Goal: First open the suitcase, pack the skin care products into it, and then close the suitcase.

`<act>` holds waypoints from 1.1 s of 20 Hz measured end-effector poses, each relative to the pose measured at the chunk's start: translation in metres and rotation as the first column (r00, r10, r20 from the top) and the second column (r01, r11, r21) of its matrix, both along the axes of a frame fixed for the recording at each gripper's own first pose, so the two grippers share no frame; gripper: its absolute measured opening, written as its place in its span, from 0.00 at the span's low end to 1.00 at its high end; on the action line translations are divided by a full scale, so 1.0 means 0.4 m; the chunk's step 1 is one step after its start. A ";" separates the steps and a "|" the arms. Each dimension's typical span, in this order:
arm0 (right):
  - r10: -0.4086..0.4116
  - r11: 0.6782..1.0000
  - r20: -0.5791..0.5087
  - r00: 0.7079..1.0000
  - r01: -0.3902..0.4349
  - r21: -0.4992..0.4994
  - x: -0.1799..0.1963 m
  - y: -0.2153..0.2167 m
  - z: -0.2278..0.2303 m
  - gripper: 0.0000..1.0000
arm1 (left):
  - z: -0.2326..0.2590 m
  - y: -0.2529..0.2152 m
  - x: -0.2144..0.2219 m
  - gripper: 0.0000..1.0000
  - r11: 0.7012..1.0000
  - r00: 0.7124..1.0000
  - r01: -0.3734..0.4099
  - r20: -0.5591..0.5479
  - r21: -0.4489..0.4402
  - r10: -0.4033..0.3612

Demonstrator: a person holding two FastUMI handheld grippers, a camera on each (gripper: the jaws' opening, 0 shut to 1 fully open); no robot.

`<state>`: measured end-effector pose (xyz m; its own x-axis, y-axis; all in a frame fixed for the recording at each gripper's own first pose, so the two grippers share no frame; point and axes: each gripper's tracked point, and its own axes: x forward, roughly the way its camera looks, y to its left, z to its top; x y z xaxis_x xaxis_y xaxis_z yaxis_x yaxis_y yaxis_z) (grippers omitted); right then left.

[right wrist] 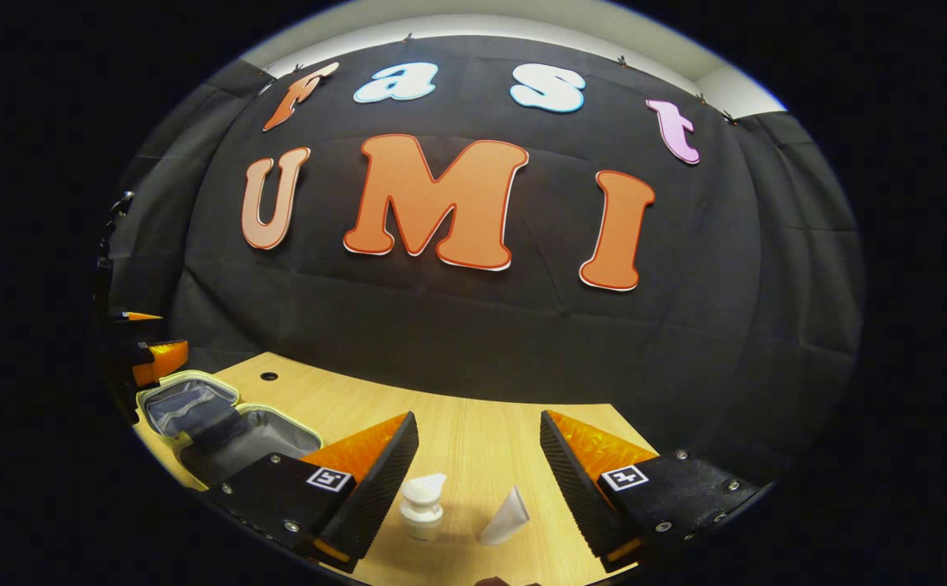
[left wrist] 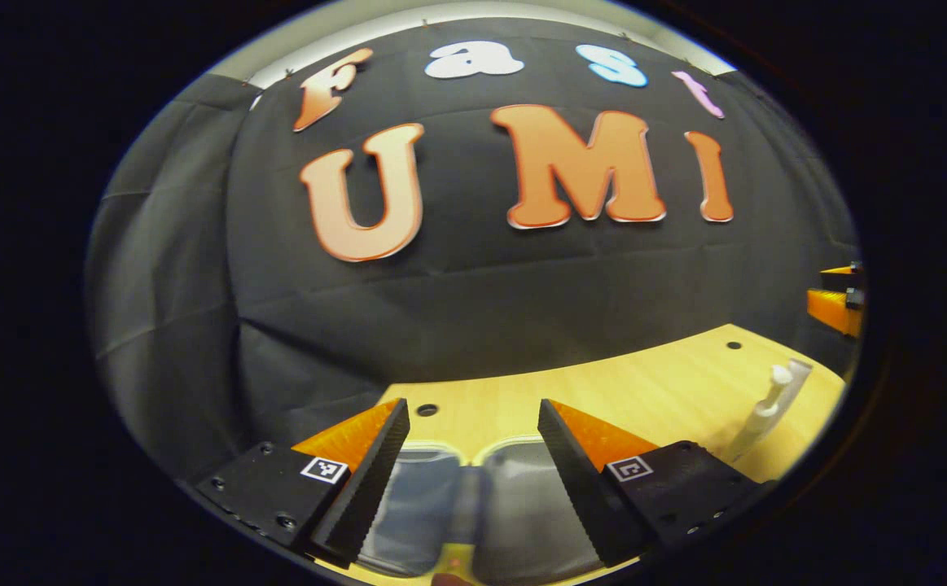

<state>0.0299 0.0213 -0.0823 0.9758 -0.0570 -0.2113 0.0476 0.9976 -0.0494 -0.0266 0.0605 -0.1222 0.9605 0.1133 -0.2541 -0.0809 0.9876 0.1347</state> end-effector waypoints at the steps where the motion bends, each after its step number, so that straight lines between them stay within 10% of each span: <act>1: -0.004 1.000 -0.008 1.000 0.004 0.001 -0.001 -0.018 -0.012 0.96 | -0.007 -0.058 0.008 1.00 0.999 0.999 0.040 -0.002 -0.005 -0.040; 10: 0.012 1.000 -0.133 0.991 -0.009 0.026 -0.056 -0.109 -0.178 0.96 | -0.097 -0.529 0.011 0.99 0.923 0.922 0.382 -0.047 -0.042 -0.384; 22: 0.057 0.998 -0.222 0.973 -0.050 0.036 -0.033 -0.152 -0.322 0.96 | -0.374 -0.790 -0.008 1.00 0.836 0.806 0.521 -0.221 -0.174 -0.548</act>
